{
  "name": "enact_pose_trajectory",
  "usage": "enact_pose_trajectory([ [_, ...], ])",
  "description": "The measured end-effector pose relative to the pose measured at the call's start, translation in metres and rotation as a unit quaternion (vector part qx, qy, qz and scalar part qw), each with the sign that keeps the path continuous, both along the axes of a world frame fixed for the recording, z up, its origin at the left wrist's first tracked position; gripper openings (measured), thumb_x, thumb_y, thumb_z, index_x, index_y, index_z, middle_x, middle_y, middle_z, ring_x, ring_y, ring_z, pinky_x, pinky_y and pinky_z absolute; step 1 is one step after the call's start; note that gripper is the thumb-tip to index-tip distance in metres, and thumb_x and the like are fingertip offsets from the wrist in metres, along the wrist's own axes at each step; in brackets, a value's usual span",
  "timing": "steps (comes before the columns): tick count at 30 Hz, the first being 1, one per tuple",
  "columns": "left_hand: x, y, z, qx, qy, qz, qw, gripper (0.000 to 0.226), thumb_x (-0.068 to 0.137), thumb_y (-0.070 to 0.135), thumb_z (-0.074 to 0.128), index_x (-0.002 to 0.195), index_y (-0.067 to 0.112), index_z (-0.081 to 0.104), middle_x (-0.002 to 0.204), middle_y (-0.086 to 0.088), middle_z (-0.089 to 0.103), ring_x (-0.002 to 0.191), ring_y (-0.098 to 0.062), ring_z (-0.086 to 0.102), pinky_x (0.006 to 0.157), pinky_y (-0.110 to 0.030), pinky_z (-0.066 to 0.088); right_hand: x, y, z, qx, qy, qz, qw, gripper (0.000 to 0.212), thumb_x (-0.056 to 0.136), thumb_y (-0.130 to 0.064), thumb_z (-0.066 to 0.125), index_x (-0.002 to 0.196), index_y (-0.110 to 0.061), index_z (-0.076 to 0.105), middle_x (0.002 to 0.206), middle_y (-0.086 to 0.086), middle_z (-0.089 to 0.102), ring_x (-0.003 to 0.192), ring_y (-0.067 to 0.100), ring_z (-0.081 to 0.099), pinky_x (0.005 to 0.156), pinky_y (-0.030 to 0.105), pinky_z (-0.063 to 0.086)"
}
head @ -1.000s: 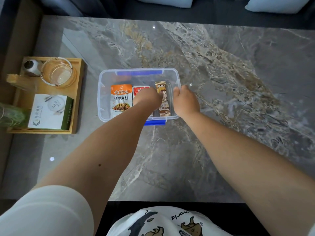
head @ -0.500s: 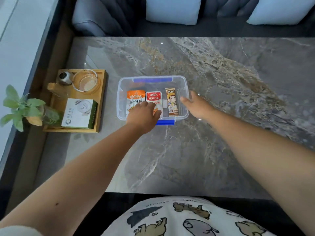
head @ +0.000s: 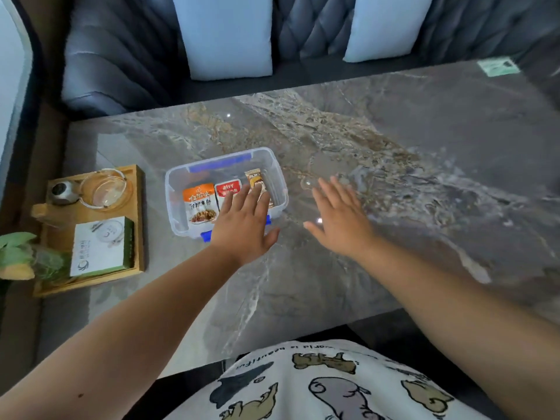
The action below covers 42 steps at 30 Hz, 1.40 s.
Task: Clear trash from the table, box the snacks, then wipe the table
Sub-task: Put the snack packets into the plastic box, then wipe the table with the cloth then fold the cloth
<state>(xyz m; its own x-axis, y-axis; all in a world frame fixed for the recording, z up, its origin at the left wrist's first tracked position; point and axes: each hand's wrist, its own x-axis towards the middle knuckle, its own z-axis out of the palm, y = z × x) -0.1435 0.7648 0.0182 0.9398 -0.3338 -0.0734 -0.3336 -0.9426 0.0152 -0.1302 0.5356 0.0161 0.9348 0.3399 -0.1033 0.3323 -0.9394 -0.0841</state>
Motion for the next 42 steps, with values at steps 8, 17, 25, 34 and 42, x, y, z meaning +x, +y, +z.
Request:
enact_pose_trajectory([
  [8, 0.001, -0.065, 0.004, -0.018, -0.012, -0.081, 0.996, 0.073, 0.091, 0.056, 0.037, 0.146, 0.009, 0.028, 0.152, -0.014, 0.033, 0.141, -0.032, 0.027, 0.115, -0.048, 0.016, -0.031, -0.057, 0.006, 0.001, -0.003, -0.048, 0.999, 0.073, 0.092, -0.057, 0.034, 0.147, -0.013, 0.015, 0.157, 0.007, 0.011, 0.144, 0.023, -0.002, 0.115, 0.042, -0.002],
  [17, 0.006, -0.176, 0.009, -0.031, -0.014, -0.135, 0.990, 0.065, 0.088, 0.049, 0.046, 0.138, 0.007, 0.043, 0.139, -0.014, 0.051, 0.127, -0.032, 0.045, 0.107, -0.046, 0.032, -0.056, -0.164, 0.011, 0.022, 0.002, -0.093, 0.995, 0.070, 0.092, -0.055, 0.034, 0.146, -0.013, 0.021, 0.155, 0.006, 0.019, 0.143, 0.022, 0.010, 0.116, 0.041, 0.010],
  [25, -0.002, -0.309, -0.005, -0.043, 0.031, -0.154, 0.987, 0.060, 0.090, 0.048, 0.041, 0.138, 0.012, 0.041, 0.139, -0.008, 0.050, 0.125, -0.029, 0.047, 0.099, -0.043, 0.040, -0.082, -0.298, 0.007, 0.028, 0.018, -0.121, 0.992, 0.064, 0.094, -0.049, 0.040, 0.144, -0.012, 0.026, 0.153, 0.007, 0.027, 0.139, 0.023, 0.021, 0.113, 0.039, 0.018],
  [34, 0.000, -0.398, -0.008, -0.022, 0.066, -0.207, 0.976, 0.051, 0.094, 0.045, 0.038, 0.134, 0.016, 0.046, 0.132, -0.007, 0.056, 0.120, -0.028, 0.050, 0.095, -0.042, 0.042, -0.106, -0.391, 0.007, 0.035, 0.038, -0.193, 0.980, 0.058, 0.094, -0.048, 0.037, 0.140, -0.014, 0.034, 0.147, 0.007, 0.038, 0.133, 0.025, 0.033, 0.107, 0.039, 0.029],
  [42, 0.018, -0.444, -0.014, -0.011, 0.079, -0.272, 0.959, 0.051, 0.093, 0.045, 0.035, 0.135, 0.017, 0.044, 0.133, -0.007, 0.055, 0.121, -0.029, 0.049, 0.097, -0.044, 0.041, -0.120, -0.427, 0.001, 0.045, 0.016, -0.261, 0.964, 0.054, 0.094, -0.045, 0.042, 0.134, -0.010, 0.043, 0.135, 0.011, 0.049, 0.124, 0.029, 0.042, 0.101, 0.042, 0.035],
])
